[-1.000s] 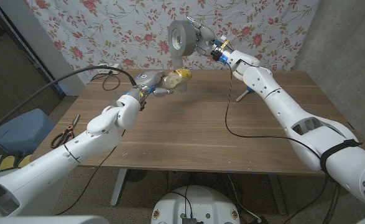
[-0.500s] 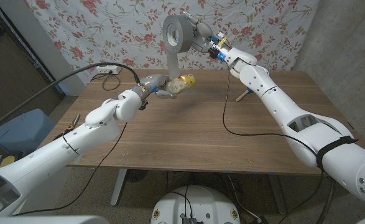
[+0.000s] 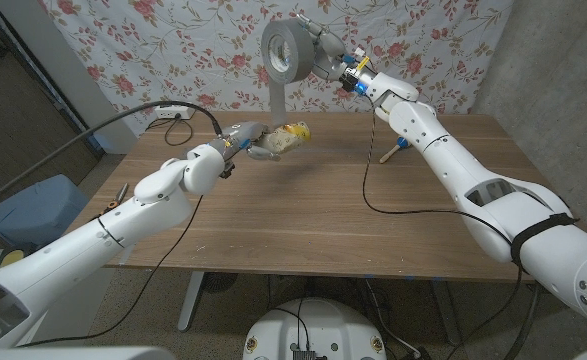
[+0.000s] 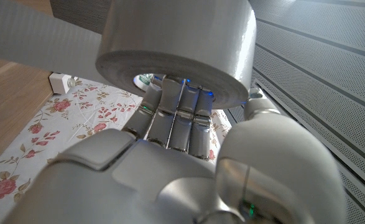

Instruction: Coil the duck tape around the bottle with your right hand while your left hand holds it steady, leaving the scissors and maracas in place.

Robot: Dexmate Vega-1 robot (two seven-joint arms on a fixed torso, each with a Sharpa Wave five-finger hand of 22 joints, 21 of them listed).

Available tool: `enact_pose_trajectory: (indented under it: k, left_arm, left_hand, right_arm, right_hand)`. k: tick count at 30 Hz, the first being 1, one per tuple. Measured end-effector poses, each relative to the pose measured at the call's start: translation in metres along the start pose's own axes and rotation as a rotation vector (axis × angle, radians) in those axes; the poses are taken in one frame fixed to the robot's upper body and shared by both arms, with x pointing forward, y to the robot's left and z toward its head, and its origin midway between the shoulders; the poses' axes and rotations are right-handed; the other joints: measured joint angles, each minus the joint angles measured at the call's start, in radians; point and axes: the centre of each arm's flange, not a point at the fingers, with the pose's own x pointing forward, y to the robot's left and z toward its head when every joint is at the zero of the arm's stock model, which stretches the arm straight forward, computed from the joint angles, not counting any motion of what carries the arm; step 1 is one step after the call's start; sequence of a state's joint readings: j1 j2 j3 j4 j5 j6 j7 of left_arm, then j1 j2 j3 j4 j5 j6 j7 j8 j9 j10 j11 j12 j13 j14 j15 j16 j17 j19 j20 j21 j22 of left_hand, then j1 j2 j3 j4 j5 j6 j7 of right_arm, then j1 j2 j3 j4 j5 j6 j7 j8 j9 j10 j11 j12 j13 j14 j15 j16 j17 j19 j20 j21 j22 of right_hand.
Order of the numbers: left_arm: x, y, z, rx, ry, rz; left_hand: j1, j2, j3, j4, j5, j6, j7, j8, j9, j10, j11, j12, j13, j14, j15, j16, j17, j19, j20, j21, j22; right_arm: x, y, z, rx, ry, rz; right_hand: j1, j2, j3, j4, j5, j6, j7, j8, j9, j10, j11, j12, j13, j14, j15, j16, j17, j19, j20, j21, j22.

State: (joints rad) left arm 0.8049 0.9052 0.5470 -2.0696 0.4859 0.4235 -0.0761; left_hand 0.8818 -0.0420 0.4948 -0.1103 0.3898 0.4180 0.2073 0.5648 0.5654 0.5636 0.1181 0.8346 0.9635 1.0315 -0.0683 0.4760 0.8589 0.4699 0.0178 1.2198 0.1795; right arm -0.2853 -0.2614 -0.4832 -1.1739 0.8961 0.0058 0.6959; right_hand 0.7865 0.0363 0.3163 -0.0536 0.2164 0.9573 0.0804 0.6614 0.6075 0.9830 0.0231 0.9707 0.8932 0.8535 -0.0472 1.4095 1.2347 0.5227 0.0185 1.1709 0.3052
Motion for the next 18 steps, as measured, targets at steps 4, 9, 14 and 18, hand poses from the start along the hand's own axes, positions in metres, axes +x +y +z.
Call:
enact_pose_trajectory:
  k: [4, 9, 14, 18]
  left_arm:
    - [-0.002, 0.001, -0.005, -0.067, -0.013, 0.009]
    - [-0.007, 0.005, -0.013, -0.12, -0.009, 0.038]
    - [-0.012, 0.008, -0.018, -0.143, 0.019, 0.071]
    - [-0.014, 0.009, -0.023, -0.131, 0.068, 0.083]
  left_hand:
    - [0.0, 0.0, 0.0, 0.0, 0.0, 0.0, 0.0, 0.0, 0.003, 0.0, 0.0, 0.0, 0.005, 0.003, -0.003, 0.0, 0.0, 0.0, 0.0, 0.0, 0.0]
    - [0.0, 0.0, 0.0, 0.0, 0.0, 0.0, 0.0, 0.0, 0.005, 0.0, 0.0, 0.0, 0.01, 0.007, 0.0, 0.0, 0.005, 0.005, -0.005, 0.0, 0.0]
    - [0.0, 0.0, 0.0, 0.0, 0.0, 0.0, 0.0, 0.0, 0.01, 0.0, 0.0, -0.001, 0.014, 0.007, 0.0, 0.0, 0.01, 0.005, -0.005, 0.0, 0.0]
    - [0.0, 0.0, 0.0, 0.0, 0.0, 0.0, 0.0, 0.0, 0.012, 0.002, 0.001, -0.003, 0.019, 0.007, 0.0, 0.0, 0.014, 0.014, -0.004, 0.0, 0.0]
  right_arm:
    - [-0.005, -0.004, -0.002, -0.003, 0.004, 0.004]
    - [-0.013, -0.01, -0.001, -0.011, -0.002, 0.014]
    - [-0.02, -0.015, 0.003, -0.023, -0.01, 0.011]
    - [-0.026, -0.017, 0.006, -0.033, -0.016, 0.004]
  right_hand:
    - [0.0, 0.0, 0.0, 0.0, 0.0, 0.0, 0.0, 0.0, 0.002, 0.0, 0.0, 0.005, -0.002, 0.0, 0.0, 0.0, 0.0, -0.01, 0.0, 0.006, -0.004]
    - [0.0, 0.0, 0.0, 0.0, 0.0, 0.0, 0.0, 0.002, 0.003, 0.0, 0.0, 0.007, -0.002, 0.0, 0.0, 0.008, 0.0, -0.011, 0.0, 0.021, -0.008]
    - [0.0, 0.0, 0.0, 0.0, -0.001, 0.0, 0.0, 0.004, 0.004, 0.0, 0.0, 0.01, -0.002, 0.0, 0.0, 0.008, 0.0, -0.02, -0.002, 0.034, -0.013]
    - [-0.003, 0.003, 0.0, 0.0, -0.001, 0.0, 0.0, 0.004, 0.004, 0.0, 0.0, 0.01, -0.004, 0.0, 0.0, 0.015, 0.0, -0.02, -0.002, 0.039, -0.018]
